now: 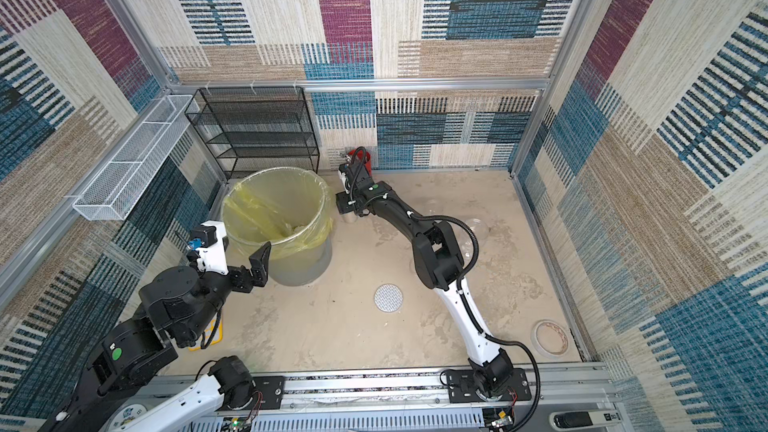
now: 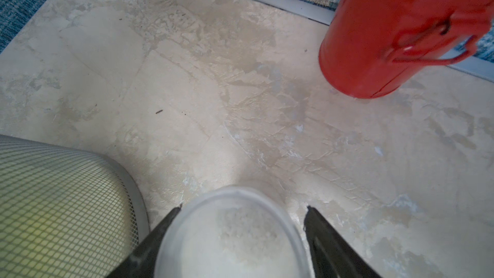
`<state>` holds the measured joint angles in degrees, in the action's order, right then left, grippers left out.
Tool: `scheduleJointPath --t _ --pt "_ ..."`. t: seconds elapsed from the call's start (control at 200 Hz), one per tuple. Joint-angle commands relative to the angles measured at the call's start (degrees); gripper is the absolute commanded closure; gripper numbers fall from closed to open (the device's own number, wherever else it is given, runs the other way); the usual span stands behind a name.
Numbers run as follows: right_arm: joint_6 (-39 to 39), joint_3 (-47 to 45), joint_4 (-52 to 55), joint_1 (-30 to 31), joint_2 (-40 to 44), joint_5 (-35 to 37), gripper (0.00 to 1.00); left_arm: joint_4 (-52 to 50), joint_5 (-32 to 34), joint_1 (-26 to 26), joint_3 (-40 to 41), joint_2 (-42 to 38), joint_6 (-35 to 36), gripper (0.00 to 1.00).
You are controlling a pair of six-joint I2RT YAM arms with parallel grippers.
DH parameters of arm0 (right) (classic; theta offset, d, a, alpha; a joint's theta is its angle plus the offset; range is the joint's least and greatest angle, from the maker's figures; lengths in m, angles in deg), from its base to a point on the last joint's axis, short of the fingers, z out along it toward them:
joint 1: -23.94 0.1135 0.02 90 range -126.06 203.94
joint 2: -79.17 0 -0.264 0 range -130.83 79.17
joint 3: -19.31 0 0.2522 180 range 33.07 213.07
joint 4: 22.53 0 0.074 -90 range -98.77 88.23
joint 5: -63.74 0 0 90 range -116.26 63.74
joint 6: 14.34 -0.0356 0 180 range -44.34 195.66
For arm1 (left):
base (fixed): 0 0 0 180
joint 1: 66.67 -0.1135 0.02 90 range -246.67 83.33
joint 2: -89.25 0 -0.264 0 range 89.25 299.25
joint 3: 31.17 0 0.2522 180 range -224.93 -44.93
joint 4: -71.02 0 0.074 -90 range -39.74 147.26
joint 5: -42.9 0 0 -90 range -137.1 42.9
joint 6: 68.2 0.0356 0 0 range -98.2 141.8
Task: Empty moldy rice from jars
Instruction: Pick up the jar from the center of the board.
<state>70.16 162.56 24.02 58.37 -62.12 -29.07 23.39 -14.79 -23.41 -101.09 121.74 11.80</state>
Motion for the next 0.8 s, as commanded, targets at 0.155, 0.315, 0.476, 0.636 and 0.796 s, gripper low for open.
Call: scheduleJointPath --t 0.155,0.315,0.476,0.636,0.796 --pt "0.75 0.37 0.34 0.02 -0.56 0.08 0.32 1.3 -1.08 -0.02 -0.26 -0.15 1.47 0.03" --pt "1.03 0.19 0.38 0.02 -0.3 -0.67 0.38 1.45 -1.11 -0.02 -0.68 -0.15 2.44 0.03" --pt "1.01 0.13 0.89 0.02 0.68 -0.57 0.45 1.43 -1.59 -0.02 -1.08 0.03 3.06 0.02" --pt "0.49 -2.7 1.13 0.02 5.79 -1.29 0.5 0.94 -5.56 -0.02 -1.64 0.92 7.54 0.01" --pt "1.27 -10.31 0.82 0.02 14.93 -0.1 0.51 5.36 -13.49 -0.02 0.16 1.76 10.61 0.01"
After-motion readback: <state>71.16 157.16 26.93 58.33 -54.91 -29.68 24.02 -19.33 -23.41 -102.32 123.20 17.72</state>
